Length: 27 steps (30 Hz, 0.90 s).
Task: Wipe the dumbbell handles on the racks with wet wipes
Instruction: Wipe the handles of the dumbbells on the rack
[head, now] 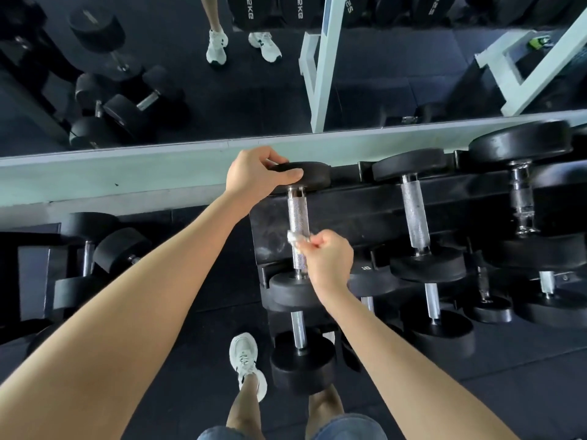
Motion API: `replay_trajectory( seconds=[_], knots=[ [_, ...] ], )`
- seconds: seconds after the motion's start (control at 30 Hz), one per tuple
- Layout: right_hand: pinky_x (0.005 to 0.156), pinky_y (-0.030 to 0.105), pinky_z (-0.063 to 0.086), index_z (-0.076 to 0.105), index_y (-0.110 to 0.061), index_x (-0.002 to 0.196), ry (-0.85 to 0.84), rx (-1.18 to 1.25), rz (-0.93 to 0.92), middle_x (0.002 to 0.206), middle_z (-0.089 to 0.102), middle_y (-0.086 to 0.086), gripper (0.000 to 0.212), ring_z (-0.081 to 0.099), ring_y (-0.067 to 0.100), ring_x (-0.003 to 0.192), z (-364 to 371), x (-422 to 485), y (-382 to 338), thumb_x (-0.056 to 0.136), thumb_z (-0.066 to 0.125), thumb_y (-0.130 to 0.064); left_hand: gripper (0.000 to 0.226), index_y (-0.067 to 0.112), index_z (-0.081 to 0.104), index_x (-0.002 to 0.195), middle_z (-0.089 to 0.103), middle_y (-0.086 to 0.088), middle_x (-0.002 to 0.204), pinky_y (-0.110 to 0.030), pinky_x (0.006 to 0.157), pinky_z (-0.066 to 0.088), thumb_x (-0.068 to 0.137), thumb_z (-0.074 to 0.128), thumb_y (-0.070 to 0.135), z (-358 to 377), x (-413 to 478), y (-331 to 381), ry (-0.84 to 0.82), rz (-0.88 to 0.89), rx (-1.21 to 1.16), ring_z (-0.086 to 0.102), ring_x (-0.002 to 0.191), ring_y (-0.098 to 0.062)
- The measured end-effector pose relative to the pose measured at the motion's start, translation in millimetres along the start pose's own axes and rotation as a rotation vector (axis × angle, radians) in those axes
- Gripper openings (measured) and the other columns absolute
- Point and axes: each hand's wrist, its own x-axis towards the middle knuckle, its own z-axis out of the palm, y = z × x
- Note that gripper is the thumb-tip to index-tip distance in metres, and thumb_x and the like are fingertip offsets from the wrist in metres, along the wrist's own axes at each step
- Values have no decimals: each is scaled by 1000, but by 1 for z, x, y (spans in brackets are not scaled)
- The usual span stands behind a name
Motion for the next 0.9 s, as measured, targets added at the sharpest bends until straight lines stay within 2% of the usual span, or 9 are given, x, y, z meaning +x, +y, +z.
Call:
replay_trajectory(
  seconds=[0.1, 0.2, 0.27, 0.33, 0.43, 0.53, 0.67, 0.77, 0.9],
  knots=[
    [56, 22, 38, 62, -3, 63, -86, -19, 26, 55, 57, -3, 33, 51, 12, 55, -10, 2, 14, 70, 81, -28, 29, 22, 69, 89, 69, 6, 93, -30, 76, 53, 69, 82, 37, -4, 1, -4, -17, -7, -30, 62, 84, -12],
    [63, 29, 47, 63, -6, 63, -47, 191, 96, 59, 61, 0, 25, 55, 13, 60, -27, 21, 9, 72, 79, -23, 25, 23, 68, 89, 69, 5, 95, -29, 82, 53, 70, 82, 32, -8, 0, -10, -18, -3, -83, 63, 89, -12],
    [76, 30, 53, 66, -9, 87, -59, 323, 157, 80, 66, 1, 11, 61, 13, 75, -30, 34, 4, 79, 72, -14, 22, 24, 68, 88, 68, 7, 94, -28, 82, 52, 71, 81, 28, -12, -2, -15, -22, 7, -125, 63, 89, -10],
    [86, 33, 54, 61, -8, 110, -159, 358, 222, 98, 66, 5, 26, 62, 16, 89, -21, 44, 0, 85, 65, -8, 19, 26, 67, 87, 67, 9, 92, -28, 83, 53, 73, 80, 26, -16, -3, -19, -40, 7, -163, 63, 88, -10],
    [95, 49, 50, 63, -12, 104, -401, 382, 302, 103, 67, 13, 14, 63, 29, 103, -3, 42, -1, 91, 59, -12, 19, 26, 68, 88, 67, 8, 89, -35, 86, 55, 73, 80, 25, -21, -5, -25, -56, -5, -213, 63, 89, -13],
    [99, 45, 48, 61, -11, 113, -545, 450, 315, 110, 67, 9, 23, 61, 26, 109, -2, 40, 4, 91, 60, -17, 20, 28, 67, 88, 67, 6, 90, -36, 86, 55, 73, 80, 26, -23, -6, -26, -53, -10, -232, 63, 90, -15],
    [93, 40, 51, 59, -8, 113, -698, 466, 306, 106, 69, 9, 23, 66, 22, 100, -8, 54, -2, 92, 61, -17, 24, 25, 64, 96, 65, 9, 95, -23, 79, 52, 77, 75, 34, -14, -7, -14, -51, 10, -83, 61, 93, -10],
    [86, 38, 52, 60, -2, 111, -675, 528, 320, 94, 67, 13, 24, 66, 21, 85, -5, 57, -2, 91, 61, -16, 43, 22, 60, 108, 62, 6, 101, -27, 76, 50, 77, 68, 53, 0, -8, -1, -21, -17, 159, 59, 92, -13],
    [60, 24, 52, 61, -4, 94, -616, 570, 330, 79, 61, 12, 7, 61, 16, 63, -2, 54, -4, 90, 62, -9, 60, 14, 60, 107, 57, 5, 92, -28, 70, 45, 74, 65, 64, 5, -4, 13, -16, -137, 243, 54, 84, -14]
  ],
)
